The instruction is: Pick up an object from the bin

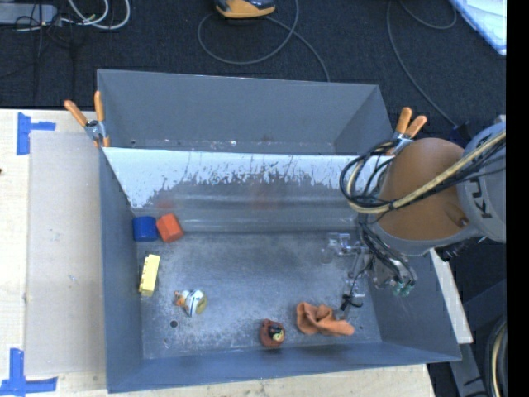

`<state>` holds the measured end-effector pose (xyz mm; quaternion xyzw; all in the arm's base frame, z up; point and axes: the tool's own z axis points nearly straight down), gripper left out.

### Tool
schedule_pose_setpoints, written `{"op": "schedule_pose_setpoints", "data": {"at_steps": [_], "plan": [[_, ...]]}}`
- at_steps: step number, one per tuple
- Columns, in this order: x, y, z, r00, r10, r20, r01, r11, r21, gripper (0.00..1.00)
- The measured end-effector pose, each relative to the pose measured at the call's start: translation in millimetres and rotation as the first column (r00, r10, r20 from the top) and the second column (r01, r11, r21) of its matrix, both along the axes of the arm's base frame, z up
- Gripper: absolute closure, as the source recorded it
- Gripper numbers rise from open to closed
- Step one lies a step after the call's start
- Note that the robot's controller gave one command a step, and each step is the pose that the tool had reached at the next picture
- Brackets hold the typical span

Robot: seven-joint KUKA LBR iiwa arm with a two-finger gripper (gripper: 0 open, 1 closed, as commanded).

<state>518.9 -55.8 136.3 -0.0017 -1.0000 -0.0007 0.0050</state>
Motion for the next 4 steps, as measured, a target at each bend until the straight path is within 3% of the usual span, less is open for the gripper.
{"op": "schedule_pose_setpoints", "data": {"at_steps": [1, 2, 3, 4], "plan": [[1.8, 0, 4, 1.0, 0.002, 0.008, -0.002, 1.0, -0.001, 0.0], [-45.4, 40, -65, 1.0, 0.017, 0.013, -0.017, 1.0, 0.0, 0.0], [-47.9, 21, -39, 0.996, 0.083, 0.012, -0.083, 0.997, -0.001, 0.0], [-44.4, 32, -53, 0.999, 0.036, 0.018, -0.036, 0.999, -0.001, 0.0]]}}
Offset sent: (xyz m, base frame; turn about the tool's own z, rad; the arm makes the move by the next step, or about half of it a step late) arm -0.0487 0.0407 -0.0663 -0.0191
